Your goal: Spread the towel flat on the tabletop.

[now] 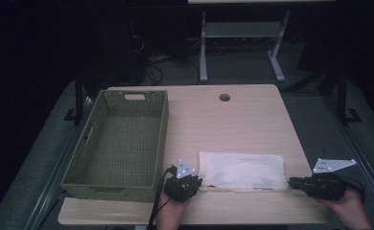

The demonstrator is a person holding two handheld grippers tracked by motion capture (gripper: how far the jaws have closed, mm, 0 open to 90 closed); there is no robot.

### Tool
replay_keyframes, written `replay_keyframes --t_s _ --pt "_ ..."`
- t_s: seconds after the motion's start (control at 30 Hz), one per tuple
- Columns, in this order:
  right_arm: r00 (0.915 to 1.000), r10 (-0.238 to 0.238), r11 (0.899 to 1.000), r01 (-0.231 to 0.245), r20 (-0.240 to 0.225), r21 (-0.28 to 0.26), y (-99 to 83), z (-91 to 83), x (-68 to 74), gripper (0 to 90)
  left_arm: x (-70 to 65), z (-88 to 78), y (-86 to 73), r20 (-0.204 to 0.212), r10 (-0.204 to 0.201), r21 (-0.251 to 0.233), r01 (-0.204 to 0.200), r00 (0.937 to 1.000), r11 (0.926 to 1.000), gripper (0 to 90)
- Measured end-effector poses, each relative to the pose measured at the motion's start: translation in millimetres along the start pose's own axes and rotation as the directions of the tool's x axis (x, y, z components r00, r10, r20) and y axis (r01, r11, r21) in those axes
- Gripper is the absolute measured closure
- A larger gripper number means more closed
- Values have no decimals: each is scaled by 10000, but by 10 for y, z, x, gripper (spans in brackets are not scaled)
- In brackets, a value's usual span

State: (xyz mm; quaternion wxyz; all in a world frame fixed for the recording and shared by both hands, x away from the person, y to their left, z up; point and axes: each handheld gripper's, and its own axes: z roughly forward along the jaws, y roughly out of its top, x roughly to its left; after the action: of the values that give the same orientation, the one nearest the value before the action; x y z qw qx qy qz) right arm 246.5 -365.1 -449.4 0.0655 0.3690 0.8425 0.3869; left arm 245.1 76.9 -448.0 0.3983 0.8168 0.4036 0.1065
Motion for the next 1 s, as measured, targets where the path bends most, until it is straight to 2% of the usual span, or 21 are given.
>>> replay_keyframes --t_s 0.1,0.23,0.3,0.47,0.7,0.83,1.0 --pt "9999 -13 9995 17 112 -317 39 -29 -12 769 -4 -12 63 70 96 -75 -96 9999 9999 718" --pt "9992 -162 9992 175 365 -354 131 23 -41 777 25 35 136 17 204 -113 -204 9998 9997 686" --pt "9980 -336 9983 361 538 -462 197 51 -77 803 52 67 180 65 149 -137 -148 9999 9998 681" --pt "9972 -278 9969 327 688 -710 347 121 -195 876 134 162 342 108 199 -331 -196 9997 9993 679" --pt "9966 -237 9969 295 793 -729 517 293 -350 887 306 369 538 108 148 -387 -143 9998 9991 791" --pt "9968 -154 9985 193 783 -503 605 439 -421 892 411 536 597 -30 38 -213 -38 10000 9998 835" --pt "9963 -265 9996 253 814 159 618 640 -489 894 464 753 600 -243 127 432 -116 9996 9990 859"
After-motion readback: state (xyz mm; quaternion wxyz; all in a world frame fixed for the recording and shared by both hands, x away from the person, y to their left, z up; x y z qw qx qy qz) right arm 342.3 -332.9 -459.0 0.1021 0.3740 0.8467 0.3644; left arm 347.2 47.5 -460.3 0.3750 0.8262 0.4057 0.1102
